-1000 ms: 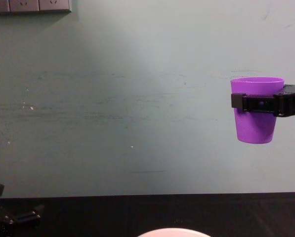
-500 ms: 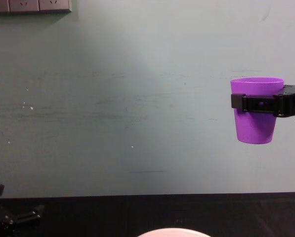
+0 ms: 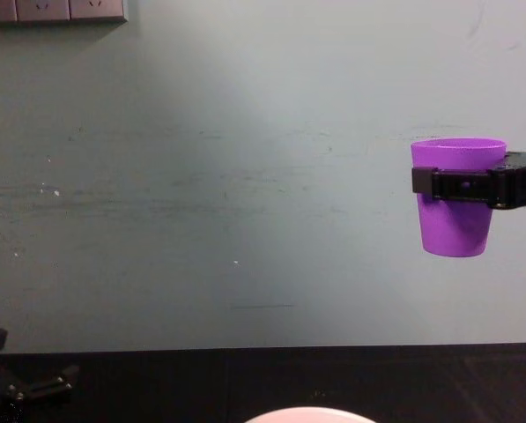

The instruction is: Pick up the cup and pour the mung beans from the cup into the bowl.

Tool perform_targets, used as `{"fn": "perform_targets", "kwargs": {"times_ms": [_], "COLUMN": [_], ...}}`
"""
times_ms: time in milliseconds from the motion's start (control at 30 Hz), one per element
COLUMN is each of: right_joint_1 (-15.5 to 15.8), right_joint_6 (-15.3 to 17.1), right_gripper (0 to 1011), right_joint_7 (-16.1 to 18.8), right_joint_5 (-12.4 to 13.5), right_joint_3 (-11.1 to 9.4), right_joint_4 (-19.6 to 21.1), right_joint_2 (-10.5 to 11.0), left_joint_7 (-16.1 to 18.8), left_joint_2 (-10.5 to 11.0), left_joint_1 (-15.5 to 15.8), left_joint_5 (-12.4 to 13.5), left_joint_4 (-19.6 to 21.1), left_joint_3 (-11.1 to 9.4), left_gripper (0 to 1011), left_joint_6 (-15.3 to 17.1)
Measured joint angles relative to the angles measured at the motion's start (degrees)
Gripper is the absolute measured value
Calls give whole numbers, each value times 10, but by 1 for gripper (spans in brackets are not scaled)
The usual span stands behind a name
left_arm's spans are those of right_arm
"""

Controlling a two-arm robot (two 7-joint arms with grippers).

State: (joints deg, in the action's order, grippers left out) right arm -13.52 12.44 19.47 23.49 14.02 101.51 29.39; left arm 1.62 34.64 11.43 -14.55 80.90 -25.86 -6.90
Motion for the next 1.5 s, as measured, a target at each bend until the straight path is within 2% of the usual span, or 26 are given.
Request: {"fn": "perform_targets", "kwargs": {"times_ms": [1500], "right_joint_1": [0], "right_joint_6": [0], "right_gripper": [733], "right_joint_7": [0], "right_joint_5": [0], "right_joint_3": [0], "right_joint_4": [0], "right_joint_2": [0], "left_joint_7": [0], "left_joint_2": [0], "left_joint_1": [0], "left_joint_5": [0], "left_joint_4": [0], "left_joint_3": [0], "left_gripper": [1003], "left_joint_6": [0]}}
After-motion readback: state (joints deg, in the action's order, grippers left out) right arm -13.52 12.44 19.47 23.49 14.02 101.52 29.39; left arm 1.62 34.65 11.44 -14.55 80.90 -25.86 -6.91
